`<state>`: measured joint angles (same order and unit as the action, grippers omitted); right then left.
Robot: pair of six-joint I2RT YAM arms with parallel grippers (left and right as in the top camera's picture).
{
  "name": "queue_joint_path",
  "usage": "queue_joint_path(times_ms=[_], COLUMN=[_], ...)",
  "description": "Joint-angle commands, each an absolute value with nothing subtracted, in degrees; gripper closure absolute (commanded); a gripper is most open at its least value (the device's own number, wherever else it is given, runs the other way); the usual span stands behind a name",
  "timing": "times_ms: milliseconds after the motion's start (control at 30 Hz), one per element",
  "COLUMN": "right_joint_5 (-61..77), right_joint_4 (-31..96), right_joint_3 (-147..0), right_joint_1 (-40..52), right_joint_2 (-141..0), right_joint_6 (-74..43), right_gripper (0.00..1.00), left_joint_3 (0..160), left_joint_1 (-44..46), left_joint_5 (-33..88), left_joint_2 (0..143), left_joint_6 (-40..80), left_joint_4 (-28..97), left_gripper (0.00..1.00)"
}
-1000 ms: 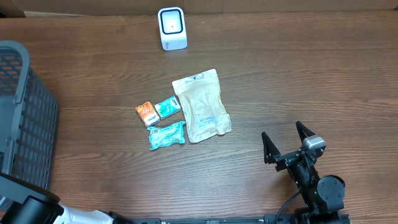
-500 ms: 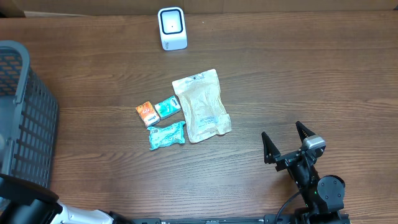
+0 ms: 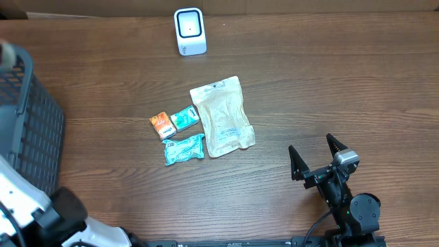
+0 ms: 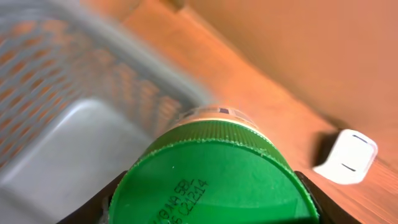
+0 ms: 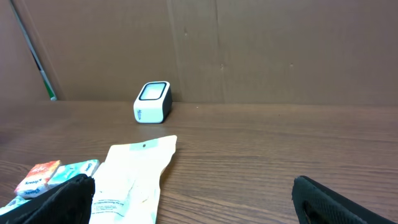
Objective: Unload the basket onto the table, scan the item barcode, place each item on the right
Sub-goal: 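Carry the green-lidded jar out and set it above the orange box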
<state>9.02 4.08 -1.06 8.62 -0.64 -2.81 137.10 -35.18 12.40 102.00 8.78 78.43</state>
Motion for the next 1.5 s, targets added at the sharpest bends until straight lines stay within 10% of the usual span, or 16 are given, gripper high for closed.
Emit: queue_joint_path(times_ms=[0,433,833,1467], right_joint_5=[9.08,9.08,9.08,9.08], right_joint_4=[3.84,3.86,3.84,3.86], right_joint_3=[-0.47,-0.47,-0.47,-0.47], right_joint_1=[8.45,8.45,8.45,8.45], right_joint_2=[-0.23,-0.23,-0.23,-0.23], right_joint_6=[-2.94,-2.94,-2.96,-2.96], right_gripper=[0.00,0.00,0.00,0.00], left_joint_3=[141.21,135.00,122.28,121.91], left_joint_1=[-28.95,-0.99,19.22,13.52], left_joint_5=[9.69,8.38,2.70,-10.79], left_joint_2=[95.22,99.96,111.46,129.84], left_joint_6=[7.64,7.22,7.29,21.91], left_joint_4=[78.94,96.68,88.84,80.66], left_gripper=[0.55,0.52,0.53,0.50])
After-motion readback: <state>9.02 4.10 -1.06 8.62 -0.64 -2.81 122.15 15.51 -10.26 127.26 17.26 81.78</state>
